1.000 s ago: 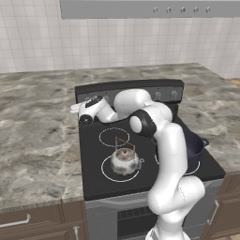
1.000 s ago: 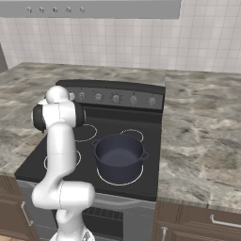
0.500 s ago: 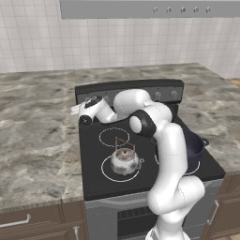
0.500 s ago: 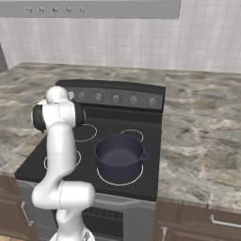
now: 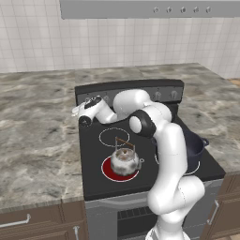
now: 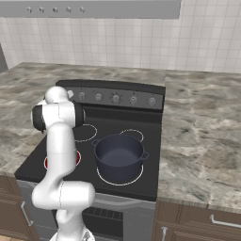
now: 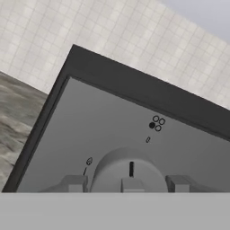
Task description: Pick the kettle from the cabinet and place it on a stove burner. Then pick the pot from the counter and place it on another stove burner. Finally, turn both burners on.
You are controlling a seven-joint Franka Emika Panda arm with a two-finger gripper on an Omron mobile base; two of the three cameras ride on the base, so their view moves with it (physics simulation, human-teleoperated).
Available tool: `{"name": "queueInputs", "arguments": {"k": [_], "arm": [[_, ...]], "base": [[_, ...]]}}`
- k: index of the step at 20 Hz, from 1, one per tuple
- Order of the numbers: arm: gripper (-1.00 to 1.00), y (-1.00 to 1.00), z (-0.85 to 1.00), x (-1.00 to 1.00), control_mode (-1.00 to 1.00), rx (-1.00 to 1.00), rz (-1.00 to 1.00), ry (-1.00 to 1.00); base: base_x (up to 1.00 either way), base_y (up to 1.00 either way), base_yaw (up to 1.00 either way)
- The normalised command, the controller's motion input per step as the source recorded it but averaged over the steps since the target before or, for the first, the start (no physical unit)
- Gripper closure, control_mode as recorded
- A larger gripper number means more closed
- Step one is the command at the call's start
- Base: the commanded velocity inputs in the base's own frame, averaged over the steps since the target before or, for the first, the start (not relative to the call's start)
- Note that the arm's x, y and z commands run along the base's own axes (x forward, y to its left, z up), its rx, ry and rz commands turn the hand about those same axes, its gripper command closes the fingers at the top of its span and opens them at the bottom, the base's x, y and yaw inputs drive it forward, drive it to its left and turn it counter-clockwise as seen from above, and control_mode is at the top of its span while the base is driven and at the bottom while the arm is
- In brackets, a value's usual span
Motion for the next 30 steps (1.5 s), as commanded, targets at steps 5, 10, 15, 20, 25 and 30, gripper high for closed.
{"name": "queueInputs", "arguments": {"k": [5, 10, 15, 20, 25, 30], "arm": [[1.00, 0.00, 0.00, 0.00, -1.00, -0.07, 0.00, 0.00], [-1.00, 0.02, 0.00, 0.00, -1.00, -0.01, 0.00, 0.00], [-1.00, 0.02, 0.00, 0.00, -1.00, 0.00, 0.00, 0.00], [-1.00, 0.00, 0.00, 0.00, -1.00, 0.00, 0.00, 0.00], [-1.00, 0.01, 0.00, -0.02, -1.00, 0.00, 0.00, 0.00], [-1.00, 0.10, 0.00, -0.09, -1.00, 0.00, 0.00, 0.00]], "base": [[0.00, 0.00, 0.00], [0.00, 0.00, 0.00], [0.00, 0.00, 0.00], [0.00, 0.00, 0.00], [0.00, 0.00, 0.00], [0.00, 0.00, 0.00]]}}
